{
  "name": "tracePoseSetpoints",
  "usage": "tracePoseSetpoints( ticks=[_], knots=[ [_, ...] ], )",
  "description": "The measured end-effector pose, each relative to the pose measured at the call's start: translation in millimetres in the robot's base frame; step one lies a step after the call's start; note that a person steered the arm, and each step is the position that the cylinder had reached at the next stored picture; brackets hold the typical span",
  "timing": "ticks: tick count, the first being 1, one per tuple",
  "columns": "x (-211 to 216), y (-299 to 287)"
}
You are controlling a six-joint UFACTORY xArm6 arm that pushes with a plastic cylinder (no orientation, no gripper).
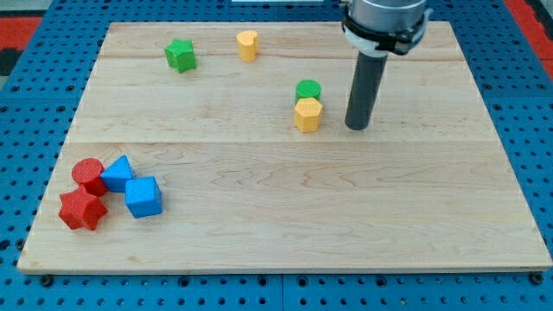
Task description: Touch the top side of the yellow heart
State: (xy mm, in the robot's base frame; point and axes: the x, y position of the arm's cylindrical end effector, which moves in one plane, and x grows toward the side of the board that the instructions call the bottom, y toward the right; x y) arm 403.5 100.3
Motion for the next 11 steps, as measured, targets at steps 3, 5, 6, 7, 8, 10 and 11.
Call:
tracePoseSetpoints(
  ticks=[3,5,6,7,8,10,11],
  knots=[
    [-86.1,-51.1],
    [-146.1,-61.4],
    [-177.8,-74.8],
    [-198.4,-119.9],
    [-206.4,-161.7],
    [-204.0,-151.7],
    [-191.5,-142.5]
  ],
)
